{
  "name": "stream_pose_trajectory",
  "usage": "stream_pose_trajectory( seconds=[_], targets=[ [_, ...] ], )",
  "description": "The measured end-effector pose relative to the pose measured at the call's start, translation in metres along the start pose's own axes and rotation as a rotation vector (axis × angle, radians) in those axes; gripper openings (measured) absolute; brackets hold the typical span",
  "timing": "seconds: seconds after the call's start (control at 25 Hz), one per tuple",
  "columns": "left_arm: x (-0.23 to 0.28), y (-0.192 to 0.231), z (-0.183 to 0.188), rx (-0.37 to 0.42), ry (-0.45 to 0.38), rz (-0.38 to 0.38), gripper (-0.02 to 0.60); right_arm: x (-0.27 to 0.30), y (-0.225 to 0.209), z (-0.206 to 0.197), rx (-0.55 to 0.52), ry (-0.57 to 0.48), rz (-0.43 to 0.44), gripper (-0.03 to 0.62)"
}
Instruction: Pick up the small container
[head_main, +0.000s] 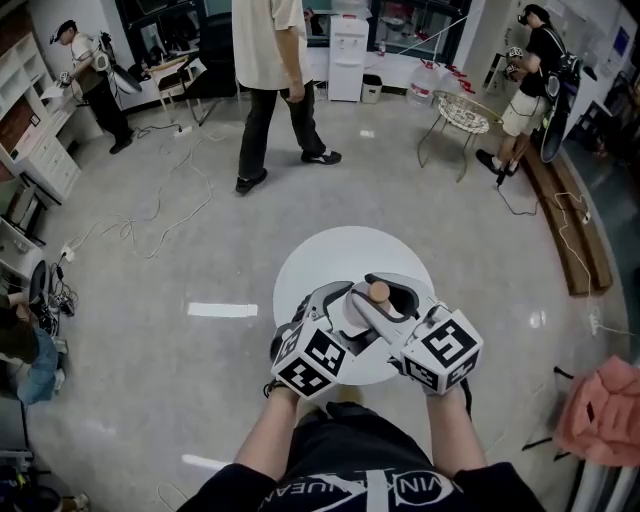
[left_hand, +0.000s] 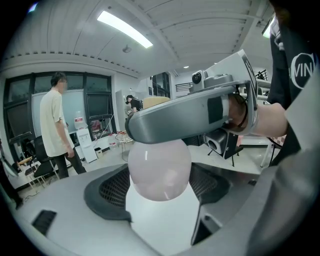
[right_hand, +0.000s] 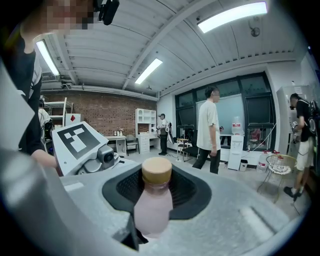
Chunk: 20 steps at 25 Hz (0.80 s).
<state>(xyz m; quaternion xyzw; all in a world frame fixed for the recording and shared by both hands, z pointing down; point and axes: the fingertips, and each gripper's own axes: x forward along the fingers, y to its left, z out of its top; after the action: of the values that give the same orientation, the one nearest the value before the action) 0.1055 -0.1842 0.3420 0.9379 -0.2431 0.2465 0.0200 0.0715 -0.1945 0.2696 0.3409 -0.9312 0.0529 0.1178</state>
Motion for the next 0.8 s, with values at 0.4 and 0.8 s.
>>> stream_pose_trajectory(
  seconds=[0.4, 0.8],
  targets=[
    [-0.003, 0.002, 0.008, 0.001, 0.002, 0.007, 0.347, -0.002, -0.001, 0.008, -0.012, 0.004, -0.003, 0.126],
    [-0.007, 0.002, 0.008, 0.013, -0.004, 0.008, 0.347, -0.001, 0.004, 0.012, -0.029, -0.008, -0.004, 0.126]
  ],
)
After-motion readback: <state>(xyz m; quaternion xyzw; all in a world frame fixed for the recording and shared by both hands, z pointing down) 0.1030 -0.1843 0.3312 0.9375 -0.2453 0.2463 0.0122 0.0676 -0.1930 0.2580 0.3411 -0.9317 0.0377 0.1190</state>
